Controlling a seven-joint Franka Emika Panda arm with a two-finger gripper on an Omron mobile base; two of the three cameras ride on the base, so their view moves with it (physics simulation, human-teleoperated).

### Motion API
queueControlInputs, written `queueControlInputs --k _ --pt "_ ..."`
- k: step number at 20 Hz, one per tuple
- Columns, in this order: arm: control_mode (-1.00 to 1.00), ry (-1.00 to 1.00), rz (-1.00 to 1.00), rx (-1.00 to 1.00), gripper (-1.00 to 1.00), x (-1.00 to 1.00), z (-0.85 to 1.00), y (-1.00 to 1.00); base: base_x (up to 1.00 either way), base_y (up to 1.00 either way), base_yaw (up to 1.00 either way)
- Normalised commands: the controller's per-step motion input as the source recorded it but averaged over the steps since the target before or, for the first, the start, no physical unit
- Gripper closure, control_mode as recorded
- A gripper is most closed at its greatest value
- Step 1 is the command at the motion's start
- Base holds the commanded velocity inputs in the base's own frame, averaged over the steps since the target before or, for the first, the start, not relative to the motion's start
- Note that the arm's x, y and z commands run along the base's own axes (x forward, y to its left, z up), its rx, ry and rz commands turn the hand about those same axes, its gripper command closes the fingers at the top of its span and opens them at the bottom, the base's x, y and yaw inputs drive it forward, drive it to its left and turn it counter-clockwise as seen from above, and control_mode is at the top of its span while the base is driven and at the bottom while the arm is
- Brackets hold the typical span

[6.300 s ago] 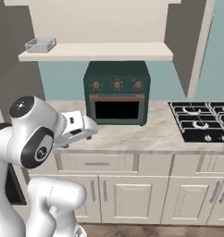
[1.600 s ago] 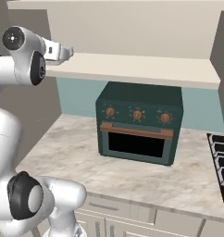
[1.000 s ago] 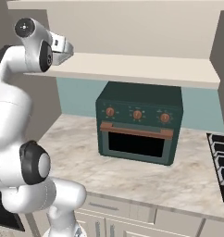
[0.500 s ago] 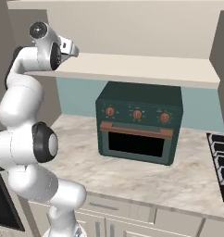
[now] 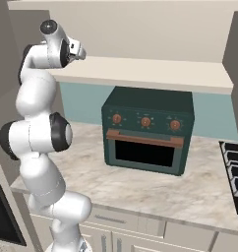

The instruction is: Retrieve the tupperware and aluminum foil from the cabinet and place them on the dining counter near the plate with squash and garlic to prepare for storing leftovers.

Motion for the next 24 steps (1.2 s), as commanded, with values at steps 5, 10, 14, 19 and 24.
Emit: queueControlInputs --k 5,10,14,19,24 --pt "-1.0 0.05 0.0 0.0 -1.0 0.52 -0.17 0.14 0.0 0.0 0.0" --pt "-1.0 -0.04 -0.02 0.0 -1.0 0.09 0.04 0.01 0.0 0.0 0.0" --pt "-1.0 -0.04 -0.03 0.0 -1.0 0.15 0.05 0.0 0.0 0.0 0.0" --pt "-1.0 0.02 -0.02 0.0 -1.0 0.56 -0.22 0.0 0.0 0.0 0.0" --pt "-1.0 0.06 -0.01 -0.01 -1.0 0.59 -0.47 0.11 0.0 0.0 0.0"
